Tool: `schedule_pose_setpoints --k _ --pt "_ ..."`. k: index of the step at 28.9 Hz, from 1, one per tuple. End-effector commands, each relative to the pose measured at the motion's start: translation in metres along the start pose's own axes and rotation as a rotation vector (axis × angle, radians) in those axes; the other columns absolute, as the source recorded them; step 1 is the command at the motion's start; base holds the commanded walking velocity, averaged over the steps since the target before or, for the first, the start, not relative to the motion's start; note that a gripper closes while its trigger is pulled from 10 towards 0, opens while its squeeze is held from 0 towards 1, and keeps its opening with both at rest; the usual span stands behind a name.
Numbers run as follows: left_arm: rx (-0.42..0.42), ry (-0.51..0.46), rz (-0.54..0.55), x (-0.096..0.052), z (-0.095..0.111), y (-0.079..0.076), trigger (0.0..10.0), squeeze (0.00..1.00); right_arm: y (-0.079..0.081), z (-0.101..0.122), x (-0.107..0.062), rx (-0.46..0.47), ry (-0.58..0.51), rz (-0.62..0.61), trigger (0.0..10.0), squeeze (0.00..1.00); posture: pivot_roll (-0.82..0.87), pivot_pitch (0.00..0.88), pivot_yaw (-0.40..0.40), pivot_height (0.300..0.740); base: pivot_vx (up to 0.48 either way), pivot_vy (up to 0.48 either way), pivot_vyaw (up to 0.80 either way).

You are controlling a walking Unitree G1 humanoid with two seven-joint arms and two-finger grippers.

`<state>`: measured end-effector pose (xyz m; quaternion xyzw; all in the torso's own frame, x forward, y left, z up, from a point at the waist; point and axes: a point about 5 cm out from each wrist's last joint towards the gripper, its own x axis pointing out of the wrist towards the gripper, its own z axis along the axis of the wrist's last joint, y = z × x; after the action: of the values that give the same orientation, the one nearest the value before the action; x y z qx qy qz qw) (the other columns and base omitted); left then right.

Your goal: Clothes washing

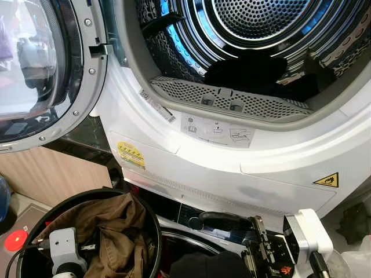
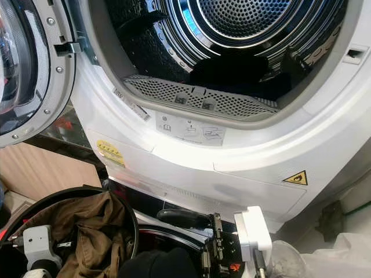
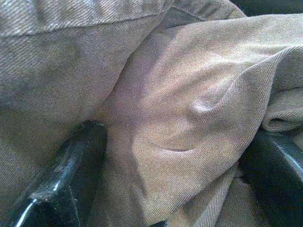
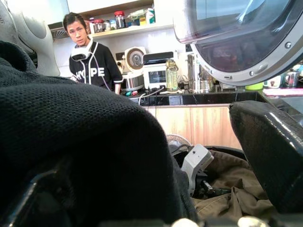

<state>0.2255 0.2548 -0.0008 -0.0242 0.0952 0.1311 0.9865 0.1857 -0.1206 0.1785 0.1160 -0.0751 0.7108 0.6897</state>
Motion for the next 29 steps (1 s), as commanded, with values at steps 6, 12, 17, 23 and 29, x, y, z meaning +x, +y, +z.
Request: schedule_pose_setpoints --k 6,12,17,23,29 --pt "0.013 0.029 -0.026 -0.002 -0.006 -0.004 10.0 0.00 -0.001 0.008 0.002 -0.032 -0.012 0.019 10.0 0.00 -0.03 0.048 0.004 0.740 0.000 0.000 0.00" --pt "0.014 0.029 -0.027 -0.001 -0.006 -0.004 10.0 0.00 -0.003 0.009 0.002 -0.034 -0.010 0.017 10.0 0.00 -0.04 0.050 0.005 0.740 0.000 0.000 0.00" --pt "0.013 0.029 -0.028 -0.001 -0.006 -0.004 10.0 0.00 -0.012 0.003 0.003 -0.050 0.010 -0.045 10.0 0.00 -0.04 0.051 0.004 0.740 0.000 0.000 0.00" --pt "0.011 0.027 -0.032 -0.001 -0.005 -0.006 10.0 0.00 -0.022 -0.006 0.021 -0.038 -0.041 -0.065 10.0 0.00 -0.03 0.053 0.007 0.740 0.000 0.000 0.00" --pt "0.013 0.026 -0.032 -0.001 -0.005 -0.005 10.0 0.00 -0.034 -0.014 0.036 -0.046 -0.059 -0.119 10.0 0.00 -0.03 0.053 0.007 0.740 0.000 0.000 0.00"
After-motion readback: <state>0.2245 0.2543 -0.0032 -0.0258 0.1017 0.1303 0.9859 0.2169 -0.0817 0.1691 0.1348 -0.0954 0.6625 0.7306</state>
